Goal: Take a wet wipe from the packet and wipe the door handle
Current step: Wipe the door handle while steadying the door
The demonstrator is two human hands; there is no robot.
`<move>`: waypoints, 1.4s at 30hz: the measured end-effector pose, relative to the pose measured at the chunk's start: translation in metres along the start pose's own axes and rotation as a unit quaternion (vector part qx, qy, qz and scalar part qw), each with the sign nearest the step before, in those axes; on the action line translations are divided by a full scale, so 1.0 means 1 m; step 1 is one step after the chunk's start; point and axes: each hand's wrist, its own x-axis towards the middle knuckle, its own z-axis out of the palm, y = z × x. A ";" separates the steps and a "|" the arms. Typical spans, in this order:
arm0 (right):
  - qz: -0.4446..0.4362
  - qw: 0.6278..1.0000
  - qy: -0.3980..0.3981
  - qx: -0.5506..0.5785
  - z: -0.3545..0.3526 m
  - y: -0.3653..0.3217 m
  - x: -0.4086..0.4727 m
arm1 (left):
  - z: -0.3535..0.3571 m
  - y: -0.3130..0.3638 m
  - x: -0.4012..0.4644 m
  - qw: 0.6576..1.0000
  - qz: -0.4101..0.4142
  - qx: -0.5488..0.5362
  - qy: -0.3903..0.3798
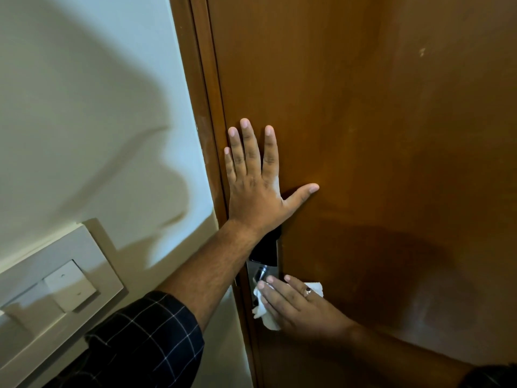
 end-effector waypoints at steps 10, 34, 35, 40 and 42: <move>0.112 0.988 -0.107 -0.020 -0.026 -0.027 0.073 | -0.004 -0.002 -0.001 1.000 0.005 0.006 -0.017; 0.278 0.951 0.067 0.114 -0.020 -0.017 0.011 | 0.004 -0.002 -0.001 1.000 0.001 0.009 0.004; 0.256 0.960 0.075 0.090 -0.017 -0.011 0.010 | 0.004 -0.002 -0.001 1.000 0.001 0.008 0.005; 0.249 0.965 0.018 0.079 -0.020 -0.007 0.023 | 0.004 -0.001 -0.001 1.000 -0.002 0.010 0.004; 0.276 0.956 -0.034 0.092 -0.026 -0.010 0.034 | 0.004 0.001 -0.001 1.000 -0.006 0.012 0.001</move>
